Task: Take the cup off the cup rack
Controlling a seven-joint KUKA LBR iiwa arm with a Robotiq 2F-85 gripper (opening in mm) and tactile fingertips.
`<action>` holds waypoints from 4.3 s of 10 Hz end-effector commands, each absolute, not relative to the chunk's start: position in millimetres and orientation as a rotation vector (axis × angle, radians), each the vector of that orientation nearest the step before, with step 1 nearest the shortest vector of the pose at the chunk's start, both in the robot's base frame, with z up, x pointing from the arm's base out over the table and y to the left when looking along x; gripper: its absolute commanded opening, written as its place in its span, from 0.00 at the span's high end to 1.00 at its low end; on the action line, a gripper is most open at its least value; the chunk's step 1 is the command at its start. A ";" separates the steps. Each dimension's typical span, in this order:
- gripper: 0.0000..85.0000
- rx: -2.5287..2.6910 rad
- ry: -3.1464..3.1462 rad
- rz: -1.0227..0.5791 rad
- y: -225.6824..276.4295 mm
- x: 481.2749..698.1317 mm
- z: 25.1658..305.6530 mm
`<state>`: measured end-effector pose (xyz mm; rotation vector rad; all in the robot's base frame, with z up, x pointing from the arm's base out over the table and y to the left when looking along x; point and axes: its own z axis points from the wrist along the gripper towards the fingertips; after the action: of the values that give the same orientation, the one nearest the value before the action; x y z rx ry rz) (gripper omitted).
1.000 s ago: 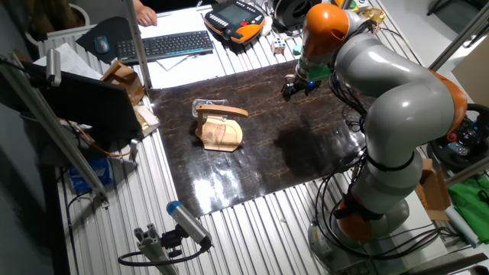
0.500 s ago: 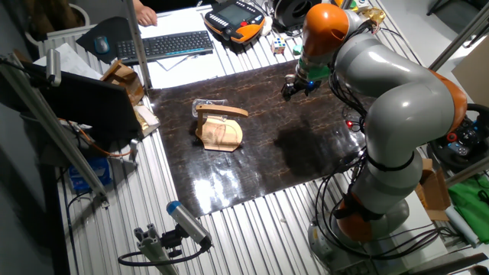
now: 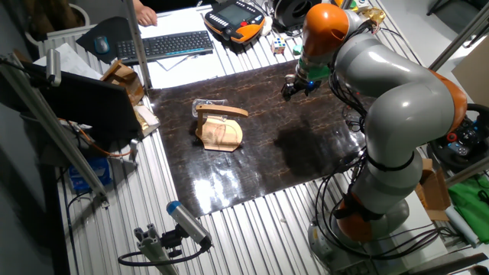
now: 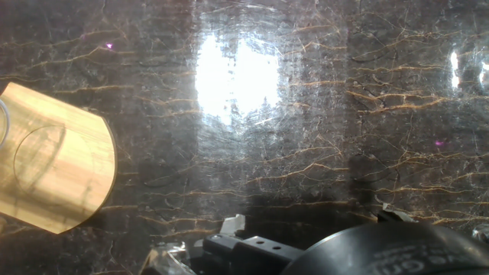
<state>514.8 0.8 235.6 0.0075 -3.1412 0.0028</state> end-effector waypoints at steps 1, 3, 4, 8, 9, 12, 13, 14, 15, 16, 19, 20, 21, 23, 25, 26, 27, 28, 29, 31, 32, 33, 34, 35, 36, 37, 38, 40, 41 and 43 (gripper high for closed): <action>0.98 0.503 -2.820 0.144 0.7 514.9 235.9; 0.98 0.503 -2.820 0.144 0.7 514.9 235.9; 0.98 0.503 -2.822 0.144 0.7 514.9 235.9; 0.98 0.448 -2.841 0.148 0.3 514.8 235.8; 0.98 0.405 -2.852 0.155 0.3 514.8 235.8; 0.98 0.371 -2.862 0.163 0.3 514.8 235.8; 0.98 0.349 -2.872 0.161 -0.1 514.6 235.8; 0.98 0.281 -2.893 0.150 -0.3 514.6 235.8; 0.98 0.194 -2.909 0.045 -0.3 514.6 235.8; 0.98 0.116 -2.861 -0.065 -0.3 514.6 235.8; 0.98 0.112 -2.855 -0.039 -0.3 514.6 235.8; 0.98 0.093 -2.854 -0.132 -0.3 514.6 235.8; 0.98 -0.002 -2.885 -0.182 -0.3 514.6 235.8; 0.98 -0.284 -2.894 -0.304 -0.3 514.6 235.8; 0.94 -0.517 -2.822 -0.432 -0.3 514.6 235.8; 0.87 -0.601 -2.776 -0.469 5.1 518.6 235.3; 0.77 -0.705 -2.725 -0.470 27.7 535.4 234.5; 0.65 -0.789 -2.684 -0.486 43.4 547.2 232.5; 0.56 -0.860 -2.644 -0.506 55.1 557.4 230.4; 0.46 -0.988 -2.579 -0.537 75.2 567.8 221.8; 0.46 -1.060 -2.562 -0.540 86.7 568.8 216.1; 0.46 -1.132 -2.543 -0.543 97.2 566.8 210.6; 0.46 -1.228 -2.490 -0.569 109.8 564.2 204.7; 0.47 -1.324 -2.417 -0.609 119.4 565.0 201.7; 0.47 -1.397 -2.346 -0.648 127.2 567.9 201.7; 0.47 -1.421 -2.309 -0.661 133.0 569.5 202.6; 0.47 -1.442 -2.285 -0.679 138.2 570.1 202.8; 0.48 -1.490 -2.266 -0.725 146.9 574.3 205.5; 0.48 -1.516 -2.258 -0.733 151.3 576.2 207.6; 0.48 -1.557 -2.246 -0.751 157.5 578.5 208.0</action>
<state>578.6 157.7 207.9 -1.0217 -2.4521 -0.6241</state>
